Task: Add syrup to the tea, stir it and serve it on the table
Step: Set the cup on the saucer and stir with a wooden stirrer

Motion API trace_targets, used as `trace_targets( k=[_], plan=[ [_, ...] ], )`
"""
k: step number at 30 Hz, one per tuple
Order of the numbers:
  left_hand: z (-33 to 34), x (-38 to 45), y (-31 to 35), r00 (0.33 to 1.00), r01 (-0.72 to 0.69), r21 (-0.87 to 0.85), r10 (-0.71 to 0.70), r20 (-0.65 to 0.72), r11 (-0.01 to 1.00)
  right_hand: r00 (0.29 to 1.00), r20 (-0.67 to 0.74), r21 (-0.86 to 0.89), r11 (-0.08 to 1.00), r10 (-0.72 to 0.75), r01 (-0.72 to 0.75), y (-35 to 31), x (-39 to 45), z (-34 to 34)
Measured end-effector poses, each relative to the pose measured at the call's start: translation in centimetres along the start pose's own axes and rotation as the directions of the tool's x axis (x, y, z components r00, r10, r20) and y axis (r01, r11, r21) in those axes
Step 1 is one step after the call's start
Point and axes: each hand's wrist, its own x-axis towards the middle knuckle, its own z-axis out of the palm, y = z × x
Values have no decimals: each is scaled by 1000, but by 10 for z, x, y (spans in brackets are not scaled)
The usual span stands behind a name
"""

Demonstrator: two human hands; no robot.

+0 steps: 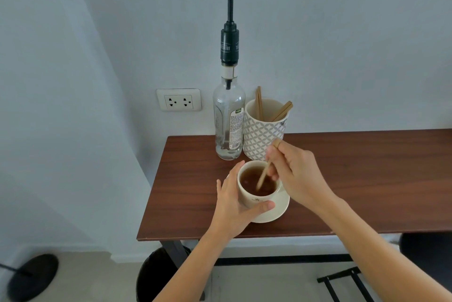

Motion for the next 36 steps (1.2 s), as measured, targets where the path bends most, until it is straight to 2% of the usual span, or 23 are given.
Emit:
trace_targets(
  k=[2, 7, 11, 14, 17, 21, 26, 30, 34, 36],
  plan=[
    [1, 1, 0, 1000, -1, 6, 1, 5, 1000, 1000, -1, 41, 999, 5, -5, -4, 0, 5],
    [1, 0, -1, 1000, 0, -3, 0, -7, 1000, 997, -57, -179, 983, -51, 40, 7, 7, -9],
    [0, 0, -1, 1000, -4, 4, 4, 1, 1000, 1000, -9, 31, 999, 13, -12, -4, -1, 3],
    [1, 0, 0, 1000, 2, 6, -2, 3, 1000, 997, -60, -62, 997, -48, 44, -4, 4, 1],
    [0, -1, 1, 1000, 11, -5, -11, 2, 1000, 995, -88, -185, 982, -40, 23, 5, 6, -9],
    [0, 0, 3, 1000, 9, 1, -9, 6, 1000, 999, -42, 15, 1000, 23, -22, -5, 0, 1],
    [0, -2, 4, 1000, 15, -13, -15, 0, 1000, 994, -106, -162, 987, -23, 6, 6, 7, -6],
    [0, -1, 4, 1000, 6, 1, -6, 0, 1000, 999, -46, -4, 1000, -25, 25, -3, 1, 2],
    [1, -1, 4, 1000, 5, 3, -5, -2, 1000, 994, -90, -128, 991, -62, 50, 6, 6, -3],
    [0, -1, 3, 1000, 1, 4, -1, -6, 1000, 996, -72, -76, 996, -47, 41, 7, 4, -2]
  ],
)
